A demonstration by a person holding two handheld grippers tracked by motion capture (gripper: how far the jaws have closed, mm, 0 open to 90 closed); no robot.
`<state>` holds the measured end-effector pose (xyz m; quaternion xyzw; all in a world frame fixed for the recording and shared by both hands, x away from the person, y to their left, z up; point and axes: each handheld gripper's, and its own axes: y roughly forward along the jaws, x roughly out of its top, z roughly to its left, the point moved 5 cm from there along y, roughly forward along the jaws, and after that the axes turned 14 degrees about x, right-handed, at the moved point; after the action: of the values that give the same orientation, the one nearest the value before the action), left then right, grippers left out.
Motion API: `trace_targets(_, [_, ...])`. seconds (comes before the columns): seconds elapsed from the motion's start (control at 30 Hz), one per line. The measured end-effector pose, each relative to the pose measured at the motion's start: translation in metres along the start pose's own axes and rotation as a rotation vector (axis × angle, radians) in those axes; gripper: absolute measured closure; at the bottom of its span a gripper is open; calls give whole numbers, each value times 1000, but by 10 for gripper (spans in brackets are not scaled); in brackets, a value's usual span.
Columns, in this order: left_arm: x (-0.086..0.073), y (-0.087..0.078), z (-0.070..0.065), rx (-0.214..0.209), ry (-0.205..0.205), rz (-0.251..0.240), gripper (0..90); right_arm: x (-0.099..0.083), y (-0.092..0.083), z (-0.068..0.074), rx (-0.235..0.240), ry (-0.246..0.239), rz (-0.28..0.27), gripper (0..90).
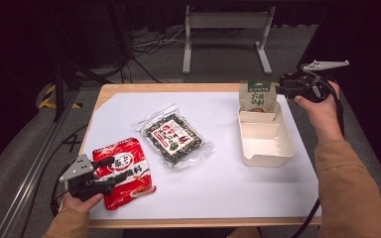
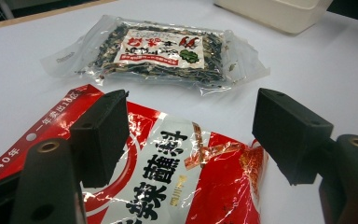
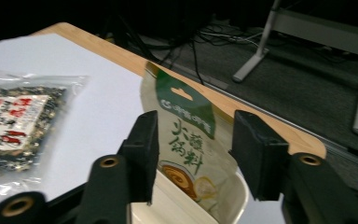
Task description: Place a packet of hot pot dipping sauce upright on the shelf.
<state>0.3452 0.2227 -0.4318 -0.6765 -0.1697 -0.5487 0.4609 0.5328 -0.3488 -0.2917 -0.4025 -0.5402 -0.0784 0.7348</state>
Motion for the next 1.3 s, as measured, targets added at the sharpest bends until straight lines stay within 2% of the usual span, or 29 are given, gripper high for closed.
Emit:
trace_targets(0.13, [0, 0, 0, 0, 1, -3, 277, 3, -5, 7, 8, -17, -5, 468])
trace_targets(0.37, [0, -1, 0, 1, 0, -3, 276, 7, -12, 33, 34, -65, -3, 430])
trace_targets(0.4, [0, -1, 0, 1, 0, -3, 276, 7, -12, 33, 34, -65, -3, 430])
trace_targets(0.57, [1, -1, -1, 2, -5, -5, 277, 5, -14, 62, 71, -86, -1, 416])
trace_targets(0.93, [1, -1, -1, 16, -2, -5, 277, -12, -3, 116, 181, -117, -31, 386])
trace_targets(1.07, [1, -1, -1, 15, -2, -3, 277, -23, 1, 131, 191, -116, -42, 384])
trace_targets(1.17, [1, -1, -1, 13, -1, -4, 277, -34, 4, 140, 192, -127, -24, 383])
trace_targets(1.3, [1, -1, -1, 14, 3, -5, 277, -42, 6, 146, 187, -141, -11, 383])
